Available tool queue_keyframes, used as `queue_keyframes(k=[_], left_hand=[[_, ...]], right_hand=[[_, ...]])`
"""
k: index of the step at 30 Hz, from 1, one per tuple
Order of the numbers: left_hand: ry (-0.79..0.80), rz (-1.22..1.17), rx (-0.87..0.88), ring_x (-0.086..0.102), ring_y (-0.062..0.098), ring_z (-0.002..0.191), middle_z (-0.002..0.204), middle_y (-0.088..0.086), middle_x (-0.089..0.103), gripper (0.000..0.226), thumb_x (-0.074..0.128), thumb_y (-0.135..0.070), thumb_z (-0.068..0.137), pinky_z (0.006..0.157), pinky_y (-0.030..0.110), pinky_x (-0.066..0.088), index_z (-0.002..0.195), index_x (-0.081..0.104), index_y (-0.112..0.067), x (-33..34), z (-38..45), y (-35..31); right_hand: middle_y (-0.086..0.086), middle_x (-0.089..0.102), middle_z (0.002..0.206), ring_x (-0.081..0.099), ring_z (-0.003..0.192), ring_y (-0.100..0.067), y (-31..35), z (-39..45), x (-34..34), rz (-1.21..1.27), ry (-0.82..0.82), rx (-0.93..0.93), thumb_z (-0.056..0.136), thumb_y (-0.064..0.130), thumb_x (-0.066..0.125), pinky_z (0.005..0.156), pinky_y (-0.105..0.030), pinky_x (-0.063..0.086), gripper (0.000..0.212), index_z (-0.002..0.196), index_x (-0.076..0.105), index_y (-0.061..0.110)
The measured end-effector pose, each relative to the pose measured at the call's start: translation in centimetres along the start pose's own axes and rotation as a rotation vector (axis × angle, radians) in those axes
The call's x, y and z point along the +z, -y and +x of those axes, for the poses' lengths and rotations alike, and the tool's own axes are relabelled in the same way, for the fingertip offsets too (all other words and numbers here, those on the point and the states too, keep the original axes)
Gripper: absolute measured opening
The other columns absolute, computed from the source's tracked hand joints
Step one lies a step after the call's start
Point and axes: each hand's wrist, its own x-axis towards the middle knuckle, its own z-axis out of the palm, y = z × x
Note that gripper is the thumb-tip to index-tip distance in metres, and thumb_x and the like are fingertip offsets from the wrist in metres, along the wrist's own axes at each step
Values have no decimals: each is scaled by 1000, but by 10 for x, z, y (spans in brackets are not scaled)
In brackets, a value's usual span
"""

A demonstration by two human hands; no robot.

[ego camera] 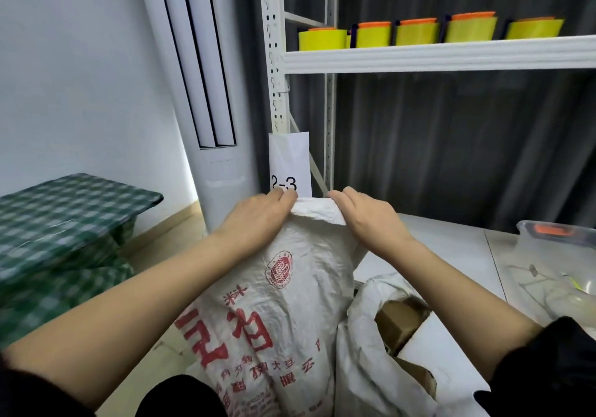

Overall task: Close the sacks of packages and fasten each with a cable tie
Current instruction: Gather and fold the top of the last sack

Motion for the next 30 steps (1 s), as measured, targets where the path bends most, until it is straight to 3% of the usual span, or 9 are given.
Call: queue_keyframes(k=[5,7,10,15,19,22,24,27,30], left_hand=[[-116,-113,112,60,26,75,92,5,60,47,22,-39,83,53,33,41,109,52,-14,12,-10,12],[-86,-162,84,60,19,87,100,-1,60,54,16,-50,88,64,35,48,120,51,-23,16,-10,15],[-25,-365,-9,53,16,102,102,-4,54,53,18,-49,93,83,34,43,130,51,-31,17,-3,16],[-22,-650,-30,48,8,89,91,-14,44,36,53,-25,95,75,25,35,131,55,-32,19,4,18],[-126,-405,-77,57,14,98,109,-8,58,28,60,-30,87,72,33,47,115,57,-27,17,6,10],[-180,-180,13,58,29,75,90,6,55,24,66,-20,77,49,35,41,95,51,-12,22,6,-4],[-179,-127,55,55,30,64,84,10,52,31,71,-16,71,42,32,34,90,47,-9,25,5,-9],[-58,-272,-17,54,33,68,86,8,54,30,63,-17,83,54,33,32,103,42,-8,29,3,-13],[83,-392,-99,55,29,72,85,5,62,38,58,-23,87,60,35,36,117,34,-17,32,1,-14]], right_hand=[[5,45,103,49,88,-12,1,-8,-5,213,104,-50,87,56,38,63,-28,39,55,133,40,26],[10,41,105,46,92,-6,0,-9,-8,328,150,-14,90,65,26,72,-28,42,58,137,37,32],[11,43,105,43,98,-3,-6,-7,-9,490,172,26,98,47,26,85,-27,37,44,137,41,34],[8,46,98,45,91,-1,-19,-4,-11,662,177,79,92,23,61,80,-14,35,28,120,58,23],[12,44,90,45,74,-11,-16,-4,-12,447,63,98,84,22,64,59,-26,36,17,92,49,21],[4,41,94,28,63,-13,-10,-9,-6,118,-3,-46,76,17,61,41,-24,19,26,89,39,20],[1,45,95,29,65,-13,-7,-12,-7,116,16,-67,74,14,58,41,-24,17,24,87,38,19],[4,44,80,41,68,-22,-4,-17,-4,198,110,-4,84,11,56,50,-31,24,22,85,35,19],[3,37,75,36,63,-25,-6,-24,-4,211,136,39,91,15,45,47,-29,14,16,85,30,19]])
